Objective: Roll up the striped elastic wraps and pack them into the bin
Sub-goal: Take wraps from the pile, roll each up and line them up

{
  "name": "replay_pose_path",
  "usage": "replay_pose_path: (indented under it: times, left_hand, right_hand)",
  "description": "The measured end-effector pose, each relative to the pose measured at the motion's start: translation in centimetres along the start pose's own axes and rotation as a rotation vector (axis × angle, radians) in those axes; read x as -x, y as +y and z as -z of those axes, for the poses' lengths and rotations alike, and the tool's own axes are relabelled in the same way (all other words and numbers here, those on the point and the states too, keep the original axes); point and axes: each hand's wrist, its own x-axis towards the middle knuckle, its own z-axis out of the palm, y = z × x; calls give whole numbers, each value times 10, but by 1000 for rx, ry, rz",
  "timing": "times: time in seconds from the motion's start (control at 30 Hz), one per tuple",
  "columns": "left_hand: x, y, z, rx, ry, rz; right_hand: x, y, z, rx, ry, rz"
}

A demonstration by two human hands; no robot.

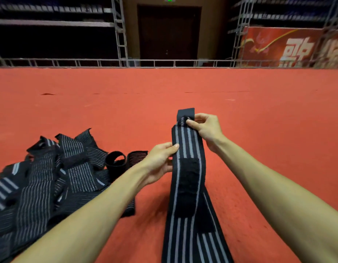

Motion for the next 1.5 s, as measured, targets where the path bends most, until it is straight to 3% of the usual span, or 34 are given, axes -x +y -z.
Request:
replay_pose_path:
  times: [0.1, 0.2, 0.27, 0.4, 0.47, 0.63, 1.1, 1.37, 1.5]
  left_hand:
    - [-5, 1, -20, 175, -67, 17]
    - [-18, -30, -31, 153, -37, 98]
    - [-30, -59, -29, -67, 11, 138]
    - [-59, -99, -2, -833, 47, 76]
    - [-70, -111, 11, -1014, 101, 78]
    - [-99, -126, 29, -1037, 373, 7]
    - [-123, -140, 29, -1103, 557, -109]
    - [-125, -141, 30, -1129, 484, -90]
    - [-121, -137, 29, -1059, 392, -122]
  right_hand:
    - [-1, 1, 15, 41, -58, -77]
    - [2, 31, 24, 126, -113, -144]
    - [3, 65, 27, 251, -117, -176]
    - [5, 124, 27, 426, -102, -219]
    - [2, 142, 24, 456, -107, -215]
    - [-8, 174, 9, 448, -135, -252]
    - [6, 190, -9, 484, 21, -208]
    - [-1, 186, -4, 581, -65, -249]
    - [4, 178, -1, 480, -67, -257]
